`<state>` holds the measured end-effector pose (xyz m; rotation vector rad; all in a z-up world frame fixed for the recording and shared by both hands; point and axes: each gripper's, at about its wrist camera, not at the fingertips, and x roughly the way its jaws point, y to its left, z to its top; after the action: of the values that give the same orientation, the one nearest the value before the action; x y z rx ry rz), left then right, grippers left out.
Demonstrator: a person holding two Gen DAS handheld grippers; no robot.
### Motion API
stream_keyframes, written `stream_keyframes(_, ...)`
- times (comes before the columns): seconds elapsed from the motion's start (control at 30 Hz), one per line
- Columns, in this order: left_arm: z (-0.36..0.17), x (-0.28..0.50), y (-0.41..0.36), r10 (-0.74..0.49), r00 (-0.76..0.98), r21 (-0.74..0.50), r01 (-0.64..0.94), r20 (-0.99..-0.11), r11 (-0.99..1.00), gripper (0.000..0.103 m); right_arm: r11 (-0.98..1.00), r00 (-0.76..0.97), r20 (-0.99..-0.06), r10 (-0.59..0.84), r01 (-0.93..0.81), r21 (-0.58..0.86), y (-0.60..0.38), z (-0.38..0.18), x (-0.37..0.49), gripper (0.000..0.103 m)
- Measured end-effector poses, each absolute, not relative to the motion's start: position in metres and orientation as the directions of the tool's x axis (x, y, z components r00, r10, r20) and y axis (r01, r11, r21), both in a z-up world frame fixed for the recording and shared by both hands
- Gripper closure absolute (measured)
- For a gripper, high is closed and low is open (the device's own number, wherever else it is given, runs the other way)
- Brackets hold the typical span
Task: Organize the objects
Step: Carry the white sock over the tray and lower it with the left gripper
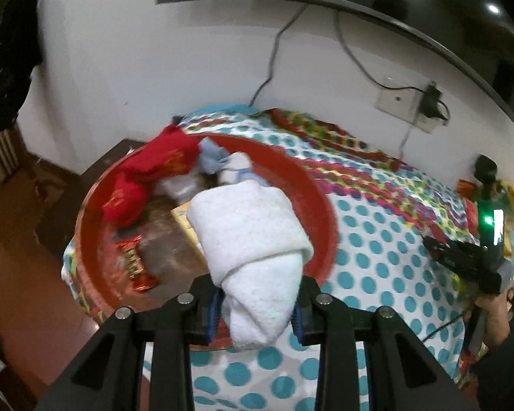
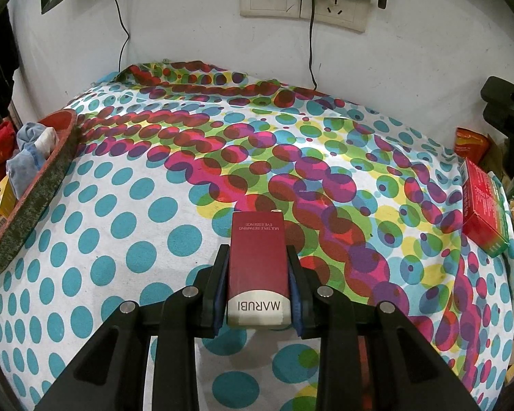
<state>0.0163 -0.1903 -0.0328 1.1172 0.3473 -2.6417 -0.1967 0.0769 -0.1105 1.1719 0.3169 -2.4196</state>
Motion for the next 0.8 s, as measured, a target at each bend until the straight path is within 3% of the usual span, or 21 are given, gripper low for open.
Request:
stream_keyframes(0.17, -0.041, 0.019, -0.213, -0.127, -0.654, -0.16, 0.361, -0.746, -0.919, 0.07, -0.881, -0.55, -0.787, -0.279, 0.473, -0.018, 0.077, -0.11, -0.197, 0.075)
stream_keyframes(0.8, -0.045, 0.015, -0.263, -0.218, -0.598, -0.065, 0.414, -0.771, -0.908, 0.07, -0.881, -0.55, -0.787, -0.279, 0.473, -0.018, 0.077, -0.111, -0.197, 0.075)
